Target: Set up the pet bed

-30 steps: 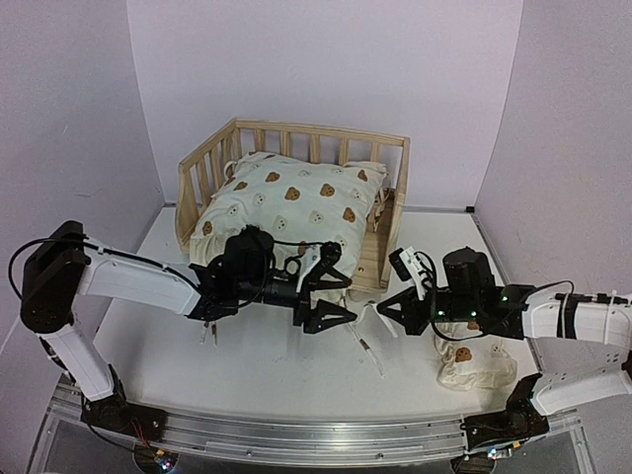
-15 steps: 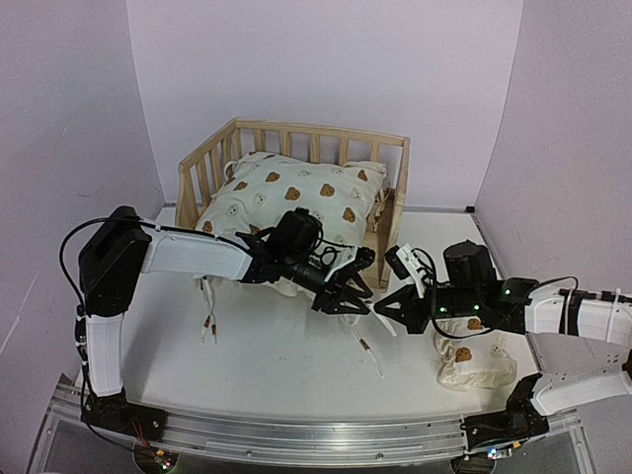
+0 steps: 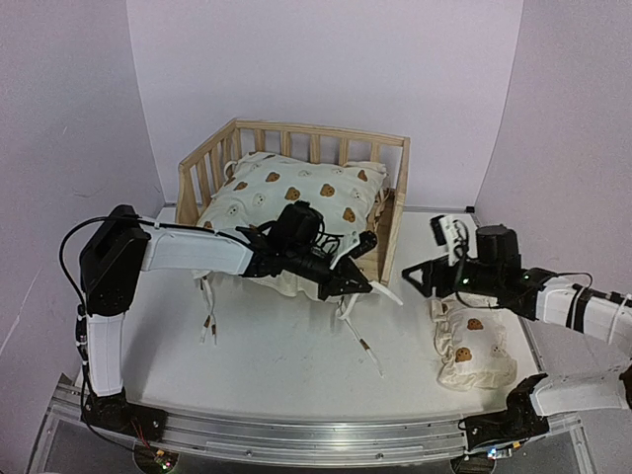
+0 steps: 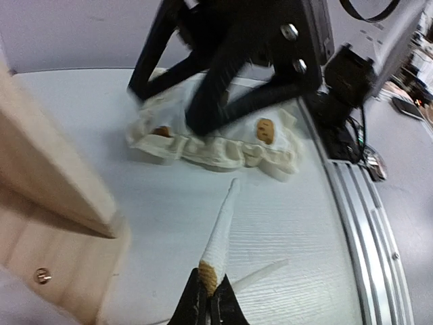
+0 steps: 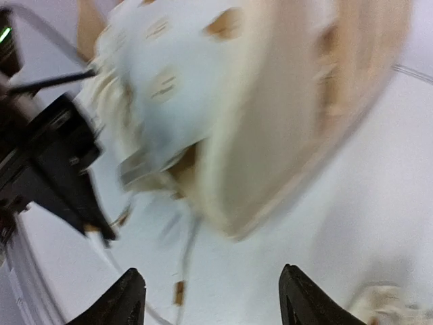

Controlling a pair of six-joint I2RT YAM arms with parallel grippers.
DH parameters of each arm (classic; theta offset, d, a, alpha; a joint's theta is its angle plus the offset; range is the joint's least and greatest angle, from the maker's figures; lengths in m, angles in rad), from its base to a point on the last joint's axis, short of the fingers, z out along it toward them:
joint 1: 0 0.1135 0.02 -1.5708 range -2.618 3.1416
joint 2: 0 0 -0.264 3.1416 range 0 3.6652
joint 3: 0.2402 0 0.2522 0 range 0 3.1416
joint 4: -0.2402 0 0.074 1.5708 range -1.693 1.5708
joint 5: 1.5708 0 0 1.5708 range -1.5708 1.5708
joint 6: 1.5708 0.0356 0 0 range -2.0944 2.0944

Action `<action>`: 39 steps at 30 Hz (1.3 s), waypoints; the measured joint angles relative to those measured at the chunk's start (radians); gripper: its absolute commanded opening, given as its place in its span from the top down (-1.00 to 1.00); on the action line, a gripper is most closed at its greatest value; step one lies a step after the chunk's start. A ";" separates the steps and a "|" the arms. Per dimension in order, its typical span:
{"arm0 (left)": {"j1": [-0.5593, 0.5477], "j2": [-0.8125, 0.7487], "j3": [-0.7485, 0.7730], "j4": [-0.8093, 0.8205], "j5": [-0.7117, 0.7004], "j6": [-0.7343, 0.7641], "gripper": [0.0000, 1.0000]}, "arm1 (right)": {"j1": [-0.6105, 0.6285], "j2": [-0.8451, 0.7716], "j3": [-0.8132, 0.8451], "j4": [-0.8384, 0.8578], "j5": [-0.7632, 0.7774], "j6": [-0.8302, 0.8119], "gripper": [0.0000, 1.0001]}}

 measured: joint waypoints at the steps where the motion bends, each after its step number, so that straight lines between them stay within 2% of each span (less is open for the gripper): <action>1: 0.009 0.000 0.011 0.008 -0.043 -0.037 1.00 | -0.064 -0.008 0.000 0.009 -0.001 0.018 -0.46; 3: 0.030 0.000 0.029 0.032 -0.137 -0.094 1.00 | -0.208 -0.007 0.006 0.035 -0.007 0.051 -0.45; 5: 0.048 0.000 0.045 0.046 -0.227 -0.137 1.00 | -0.293 0.040 0.026 0.063 -0.021 0.081 -0.44; 12: 0.097 0.015 0.157 0.050 -0.455 -0.257 1.00 | -0.393 0.279 0.137 0.206 -0.197 0.103 -0.32; 15: 0.111 0.074 0.282 0.042 -0.486 -0.283 1.00 | -0.409 0.384 0.194 0.263 -0.295 0.075 -0.30; 18: 0.117 0.177 0.470 0.002 -0.504 -0.291 1.00 | -0.409 0.463 0.247 0.296 -0.374 0.047 -0.27; 20: 0.117 0.248 0.581 -0.015 -0.489 -0.289 1.00 | -0.409 0.496 0.271 0.309 -0.433 0.028 -0.26; 25: 0.115 0.301 0.612 -0.047 -0.389 -0.277 1.00 | -0.408 0.531 0.320 0.330 -0.518 -0.011 -0.26; 33: 0.114 0.281 0.496 -0.049 -0.247 -0.163 1.00 | -0.408 0.536 0.350 0.316 -0.527 -0.067 -0.20; 36: 0.114 0.243 0.412 -0.049 -0.184 -0.094 1.00 | -0.409 0.549 0.379 0.276 -0.537 -0.101 -0.19; 39: 0.120 0.221 0.390 -0.047 -0.123 -0.042 1.00 | -0.411 0.558 0.409 0.234 -0.565 -0.144 -0.21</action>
